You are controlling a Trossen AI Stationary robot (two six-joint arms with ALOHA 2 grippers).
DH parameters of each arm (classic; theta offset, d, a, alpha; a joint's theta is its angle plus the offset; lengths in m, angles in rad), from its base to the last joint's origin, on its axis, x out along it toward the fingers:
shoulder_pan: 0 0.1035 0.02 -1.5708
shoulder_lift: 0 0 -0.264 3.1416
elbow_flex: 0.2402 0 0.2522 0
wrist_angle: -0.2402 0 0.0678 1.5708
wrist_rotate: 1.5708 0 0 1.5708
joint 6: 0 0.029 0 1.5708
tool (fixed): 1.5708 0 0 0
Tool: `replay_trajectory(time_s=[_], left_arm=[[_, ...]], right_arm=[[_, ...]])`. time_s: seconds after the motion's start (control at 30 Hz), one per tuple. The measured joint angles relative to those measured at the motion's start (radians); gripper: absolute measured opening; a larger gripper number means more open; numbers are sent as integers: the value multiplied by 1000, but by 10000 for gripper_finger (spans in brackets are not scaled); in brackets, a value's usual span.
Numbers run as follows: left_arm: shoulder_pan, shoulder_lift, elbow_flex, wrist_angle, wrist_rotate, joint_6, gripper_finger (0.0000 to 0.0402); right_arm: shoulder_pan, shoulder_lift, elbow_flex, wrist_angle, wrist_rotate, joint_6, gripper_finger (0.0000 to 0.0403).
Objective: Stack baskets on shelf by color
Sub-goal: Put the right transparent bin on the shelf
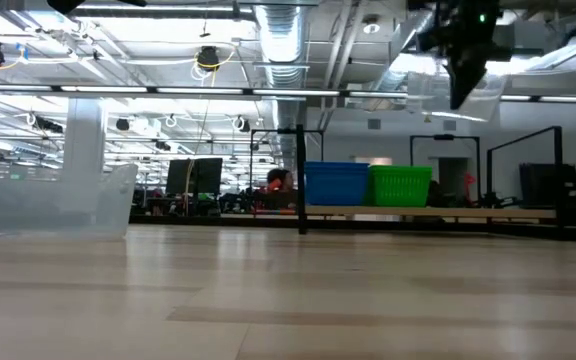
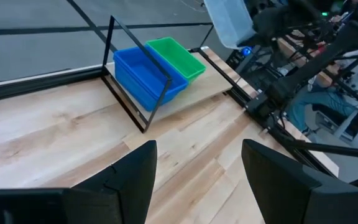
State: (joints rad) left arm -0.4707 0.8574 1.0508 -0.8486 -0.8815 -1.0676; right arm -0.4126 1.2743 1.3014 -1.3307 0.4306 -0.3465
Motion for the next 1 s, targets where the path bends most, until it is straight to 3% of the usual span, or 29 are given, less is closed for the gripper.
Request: replay_trajectory(time_s=[0.13,0.33,0.5,0.7,0.83,1.0], left_arm=[[0,0,0,0,-2,-1,224],[0,0,0,-2,-22,-2,224],[0,0,0,-3,-25,-10,224],[0,0,0,-9,-29,-14,224],[0,0,0,-9,-32,-14,224],[0,0,0,-21,-35,-14,224]], right_arm=[[-103,-19,-82,54,-95,-50,1],[-120,-65,-255,212,-144,-125,1],[-154,-60,-349,241,-164,-208,1],[-213,-58,-395,247,-179,-272,0],[-242,-58,-396,263,-296,-317,0],[-263,-58,-395,290,-321,-317,0]])
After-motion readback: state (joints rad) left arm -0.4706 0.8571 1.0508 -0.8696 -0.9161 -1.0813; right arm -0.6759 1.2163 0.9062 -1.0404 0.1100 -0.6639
